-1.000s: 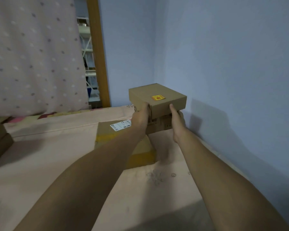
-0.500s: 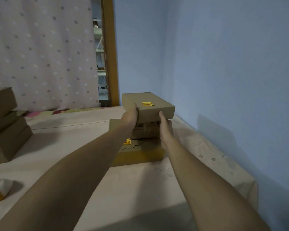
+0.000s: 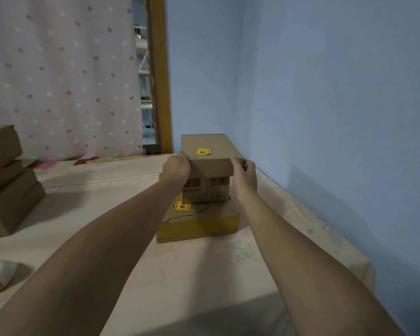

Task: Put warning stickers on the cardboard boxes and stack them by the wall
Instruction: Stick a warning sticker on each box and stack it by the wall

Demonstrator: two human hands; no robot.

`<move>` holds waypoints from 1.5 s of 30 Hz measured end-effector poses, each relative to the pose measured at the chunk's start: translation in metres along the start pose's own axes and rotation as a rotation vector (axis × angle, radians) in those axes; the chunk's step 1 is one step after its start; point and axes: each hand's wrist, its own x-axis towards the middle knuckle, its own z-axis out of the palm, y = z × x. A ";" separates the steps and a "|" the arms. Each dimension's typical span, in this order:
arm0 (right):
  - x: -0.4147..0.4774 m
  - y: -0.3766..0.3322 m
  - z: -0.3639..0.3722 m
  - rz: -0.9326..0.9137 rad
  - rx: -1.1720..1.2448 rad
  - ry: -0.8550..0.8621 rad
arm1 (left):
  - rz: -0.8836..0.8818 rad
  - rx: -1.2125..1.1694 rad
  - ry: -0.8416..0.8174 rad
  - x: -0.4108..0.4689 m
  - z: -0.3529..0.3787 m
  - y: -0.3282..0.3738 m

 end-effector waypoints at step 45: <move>0.067 0.125 -0.142 -0.102 -0.766 0.248 | -0.072 0.096 -0.328 -0.001 0.189 -0.043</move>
